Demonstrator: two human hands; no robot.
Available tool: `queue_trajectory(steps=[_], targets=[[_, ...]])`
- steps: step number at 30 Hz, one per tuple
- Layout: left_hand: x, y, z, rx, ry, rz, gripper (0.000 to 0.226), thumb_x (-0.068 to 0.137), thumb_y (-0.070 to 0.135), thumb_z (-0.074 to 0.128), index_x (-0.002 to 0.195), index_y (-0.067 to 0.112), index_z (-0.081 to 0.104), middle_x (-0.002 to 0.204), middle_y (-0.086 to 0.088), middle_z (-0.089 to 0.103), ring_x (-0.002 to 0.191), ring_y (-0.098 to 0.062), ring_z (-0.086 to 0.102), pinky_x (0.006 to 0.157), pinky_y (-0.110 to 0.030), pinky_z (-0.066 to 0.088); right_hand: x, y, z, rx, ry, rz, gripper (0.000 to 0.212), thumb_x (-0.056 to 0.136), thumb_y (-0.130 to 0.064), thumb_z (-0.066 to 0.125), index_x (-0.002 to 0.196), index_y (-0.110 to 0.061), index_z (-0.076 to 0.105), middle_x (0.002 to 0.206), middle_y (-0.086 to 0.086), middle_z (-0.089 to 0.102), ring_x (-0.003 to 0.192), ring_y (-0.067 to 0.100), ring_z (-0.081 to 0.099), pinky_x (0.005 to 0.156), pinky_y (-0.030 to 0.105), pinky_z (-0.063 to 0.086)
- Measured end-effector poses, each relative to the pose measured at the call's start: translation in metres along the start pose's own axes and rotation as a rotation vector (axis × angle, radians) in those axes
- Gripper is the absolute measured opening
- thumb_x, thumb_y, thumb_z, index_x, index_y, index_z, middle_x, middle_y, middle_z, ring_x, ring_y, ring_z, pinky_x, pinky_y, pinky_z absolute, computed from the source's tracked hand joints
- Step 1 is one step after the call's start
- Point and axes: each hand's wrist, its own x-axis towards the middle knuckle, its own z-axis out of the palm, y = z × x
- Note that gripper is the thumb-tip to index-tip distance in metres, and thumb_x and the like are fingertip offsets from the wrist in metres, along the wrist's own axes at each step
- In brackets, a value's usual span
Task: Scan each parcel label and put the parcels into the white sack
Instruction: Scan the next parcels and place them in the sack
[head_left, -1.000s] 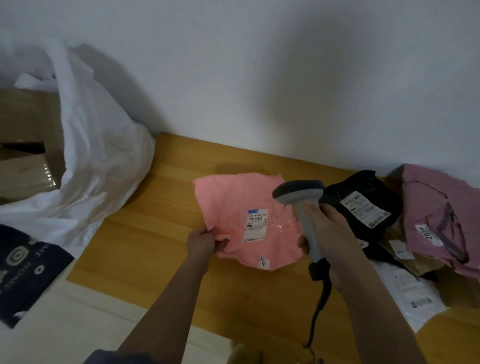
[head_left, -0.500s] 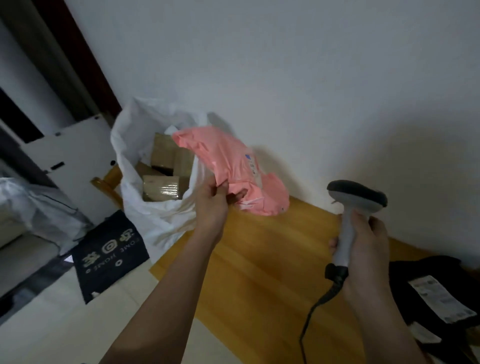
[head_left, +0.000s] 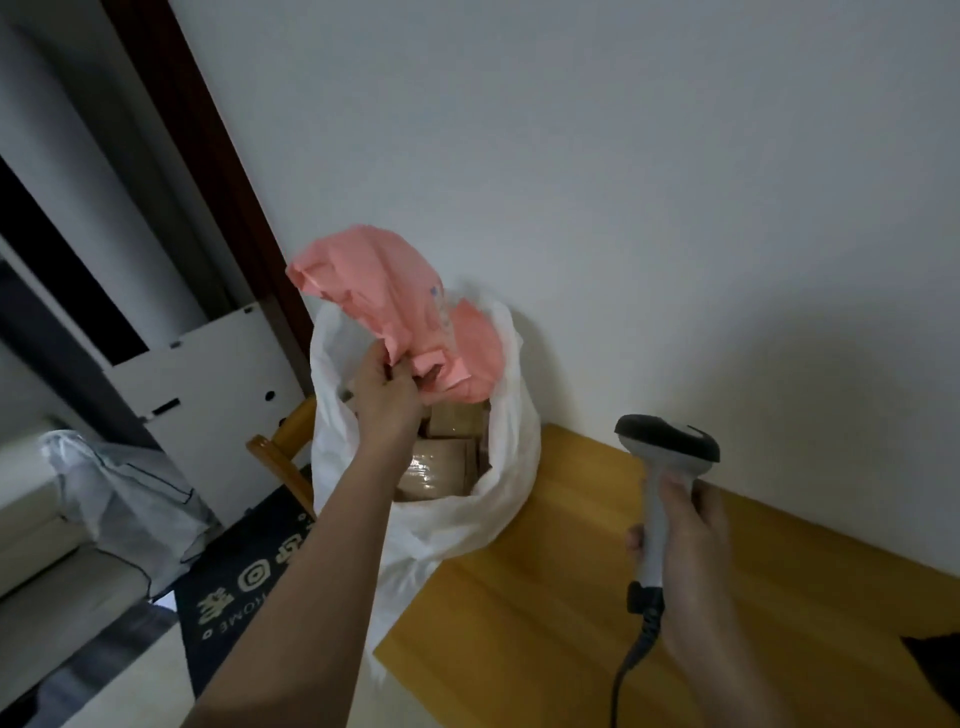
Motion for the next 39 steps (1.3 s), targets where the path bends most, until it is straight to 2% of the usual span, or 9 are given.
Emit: queue_trajectory(steps=[3,6,9,11,16,23,26,32,39], targets=[[0.038,-0.032,-0.004,0.081,-0.087,-0.14,0.022,0.095,0.001,0.046,0.095,0.018,0.059,0.098,-0.005,0.067,0.096,-0.023,0.066,0.081,-0.034,0.059,0.01,0.012,0.032,-0.039,0.039,0.008,0.009,0.1,-0.037,0.05,0.099,-0.029,0.055,0.089,0.003,0.056,0.057,0.019,0.051,0.055,0.032,0.04],[0.062,-0.051,-0.001,0.245,-0.106,-0.179,0.02,0.092,0.002,0.047,0.106,0.016,0.05,0.091,0.002,0.056,0.083,-0.014,0.057,0.061,-0.018,0.045,0.018,0.022,0.05,-0.083,0.095,0.0,0.017,0.097,-0.045,0.052,0.099,-0.029,0.058,0.067,-0.004,0.057,0.063,0.024,0.05,0.062,0.039,0.042],[0.081,-0.067,0.007,0.339,-0.191,-0.177,0.079,0.093,0.01,0.053,0.154,0.005,0.003,0.121,-0.002,0.057,0.085,-0.006,0.056,0.059,-0.007,0.042,0.021,0.025,0.059,-0.076,0.146,-0.019,0.018,0.098,-0.045,0.051,0.1,-0.03,0.059,0.07,-0.001,0.058,0.063,0.025,0.05,0.061,0.041,0.041],[0.094,-0.073,0.014,0.342,-0.236,-0.243,0.088,0.091,0.017,0.058,0.153,0.002,-0.002,0.142,-0.007,0.046,0.11,-0.021,0.056,0.076,-0.016,0.044,0.026,0.024,0.061,-0.086,0.203,-0.017,0.019,0.098,-0.044,0.051,0.1,-0.027,0.059,0.074,0.002,0.057,0.063,0.025,0.051,0.061,0.04,0.04],[0.111,-0.077,0.018,0.151,-0.089,-0.567,0.081,0.078,0.02,0.067,0.146,0.006,0.026,0.126,-0.01,0.056,0.105,-0.024,0.054,0.078,-0.034,0.048,0.032,0.02,0.064,-0.11,0.257,-0.052,0.021,0.1,-0.039,0.05,0.106,-0.02,0.057,0.078,0.003,0.058,0.061,0.023,0.052,0.057,0.038,0.04],[0.049,-0.029,0.027,0.848,-0.141,0.135,0.081,0.095,0.019,0.05,0.151,-0.006,-0.003,0.077,0.002,0.056,0.067,-0.015,0.053,0.06,-0.024,0.037,0.036,0.017,0.046,-0.073,0.294,-0.028,0.022,0.1,-0.037,0.05,0.111,-0.018,0.055,0.081,0.003,0.058,0.059,0.021,0.051,0.056,0.037,0.041],[0.045,-0.02,0.043,1.186,-0.165,0.272,0.051,0.098,0.017,0.044,0.143,-0.004,0.031,0.103,-0.011,0.065,0.093,-0.029,0.064,0.067,-0.033,0.04,0.036,0.013,0.029,-0.067,0.328,-0.027,0.02,0.101,-0.035,0.049,0.109,-0.017,0.054,0.082,0.003,0.057,0.058,0.021,0.051,0.056,0.037,0.041],[0.002,-0.016,0.1,1.099,-0.404,0.444,0.018,0.1,0.021,0.041,0.091,0.011,0.052,0.081,-0.002,0.05,0.082,-0.026,0.058,0.061,-0.031,0.031,0.033,0.002,-0.023,-0.034,0.449,-0.024,0.02,0.102,-0.035,0.047,0.109,-0.018,0.054,0.082,0.003,0.057,0.059,0.019,0.051,0.057,0.036,0.041],[-0.107,-0.032,0.201,1.03,-0.834,0.59,0.026,0.101,0.029,0.044,0.11,0.012,0.062,0.097,-0.004,0.066,0.08,-0.017,0.058,0.067,-0.029,0.044,0.022,-0.016,-0.136,-0.003,0.6,-0.043,0.029,0.102,-0.038,0.046,0.113,-0.013,0.054,0.075,0.004,0.056,0.059,0.02,0.051,0.059,0.037,0.041]])
